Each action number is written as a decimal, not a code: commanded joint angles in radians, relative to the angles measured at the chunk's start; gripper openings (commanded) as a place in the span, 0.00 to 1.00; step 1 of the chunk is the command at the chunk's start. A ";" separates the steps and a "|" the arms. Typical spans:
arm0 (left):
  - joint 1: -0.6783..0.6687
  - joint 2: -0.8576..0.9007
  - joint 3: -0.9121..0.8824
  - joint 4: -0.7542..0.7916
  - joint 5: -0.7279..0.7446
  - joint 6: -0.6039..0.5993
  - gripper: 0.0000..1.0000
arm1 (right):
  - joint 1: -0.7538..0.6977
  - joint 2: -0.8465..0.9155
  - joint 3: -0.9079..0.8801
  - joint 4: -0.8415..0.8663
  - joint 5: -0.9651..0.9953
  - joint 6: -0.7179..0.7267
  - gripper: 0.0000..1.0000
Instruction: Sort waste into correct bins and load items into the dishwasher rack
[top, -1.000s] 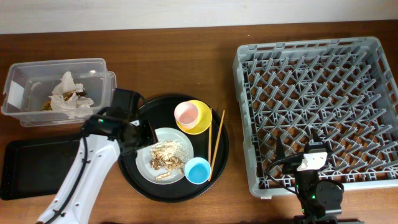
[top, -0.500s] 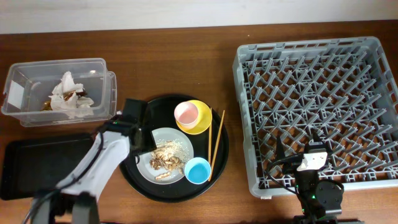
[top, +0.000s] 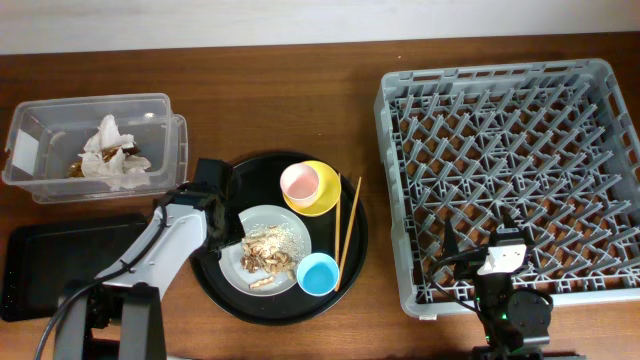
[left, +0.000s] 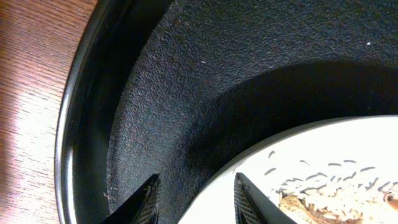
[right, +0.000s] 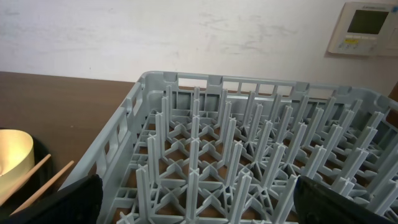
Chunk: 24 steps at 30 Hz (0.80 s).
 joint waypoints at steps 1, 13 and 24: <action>0.005 0.014 -0.008 0.002 -0.003 -0.003 0.36 | -0.004 -0.008 -0.005 -0.006 0.009 -0.007 0.98; 0.005 0.014 -0.009 -0.002 0.000 -0.003 0.26 | -0.004 -0.008 -0.005 -0.006 0.009 -0.007 0.98; 0.010 0.014 -0.021 0.003 -0.011 -0.003 0.17 | -0.004 -0.008 -0.005 -0.006 0.009 -0.007 0.98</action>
